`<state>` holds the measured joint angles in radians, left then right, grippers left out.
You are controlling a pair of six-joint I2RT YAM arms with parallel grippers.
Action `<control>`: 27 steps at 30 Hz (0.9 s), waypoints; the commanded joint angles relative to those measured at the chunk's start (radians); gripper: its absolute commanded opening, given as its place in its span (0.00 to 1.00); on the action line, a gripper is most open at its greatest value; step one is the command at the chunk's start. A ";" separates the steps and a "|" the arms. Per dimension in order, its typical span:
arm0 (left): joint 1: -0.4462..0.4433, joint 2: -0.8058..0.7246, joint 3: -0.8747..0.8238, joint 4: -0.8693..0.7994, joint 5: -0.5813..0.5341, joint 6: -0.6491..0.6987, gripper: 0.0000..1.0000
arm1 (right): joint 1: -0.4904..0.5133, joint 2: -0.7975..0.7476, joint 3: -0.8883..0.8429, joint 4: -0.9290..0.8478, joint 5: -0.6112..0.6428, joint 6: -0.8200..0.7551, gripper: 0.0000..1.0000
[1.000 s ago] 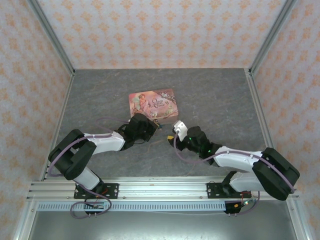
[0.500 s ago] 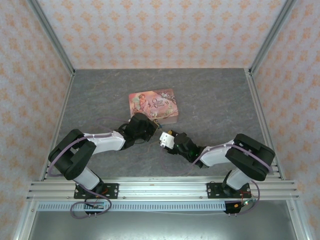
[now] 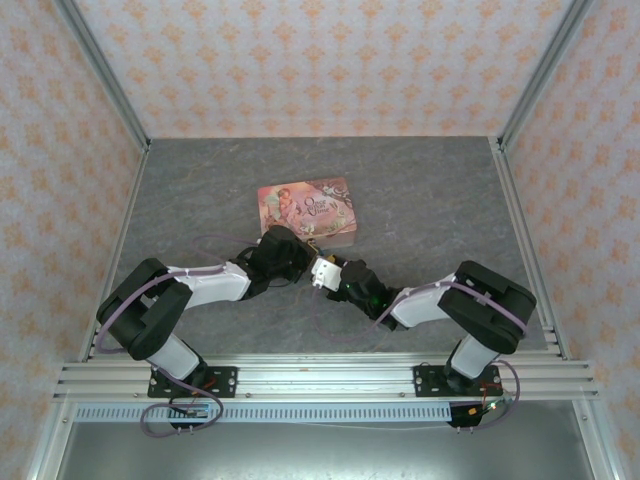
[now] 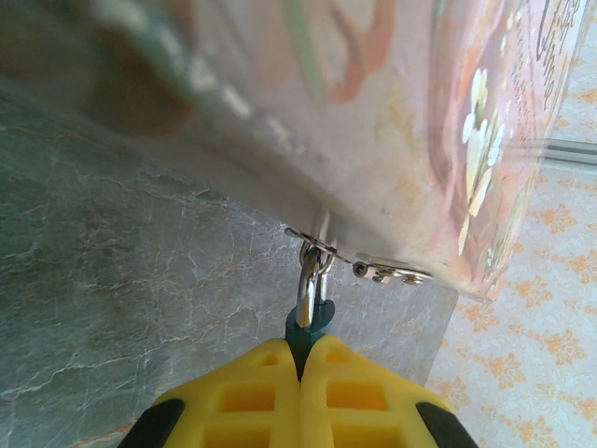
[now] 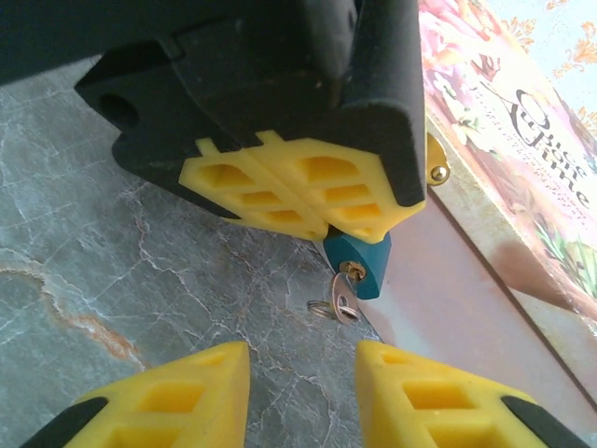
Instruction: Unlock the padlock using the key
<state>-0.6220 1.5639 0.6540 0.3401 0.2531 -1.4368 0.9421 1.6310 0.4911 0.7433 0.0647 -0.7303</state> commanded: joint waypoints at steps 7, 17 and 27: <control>-0.010 -0.011 0.016 -0.069 0.002 -0.011 0.04 | 0.004 0.033 0.042 0.054 0.037 0.007 0.31; -0.010 -0.011 0.018 -0.071 0.003 -0.011 0.03 | 0.002 0.058 0.061 0.079 0.037 0.019 0.22; -0.010 -0.013 0.018 -0.071 0.003 -0.011 0.04 | -0.009 0.081 0.076 0.089 0.051 0.041 0.14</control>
<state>-0.6220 1.5639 0.6586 0.3305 0.2527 -1.4391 0.9409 1.6882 0.5369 0.7948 0.1032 -0.7151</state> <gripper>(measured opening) 0.051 0.145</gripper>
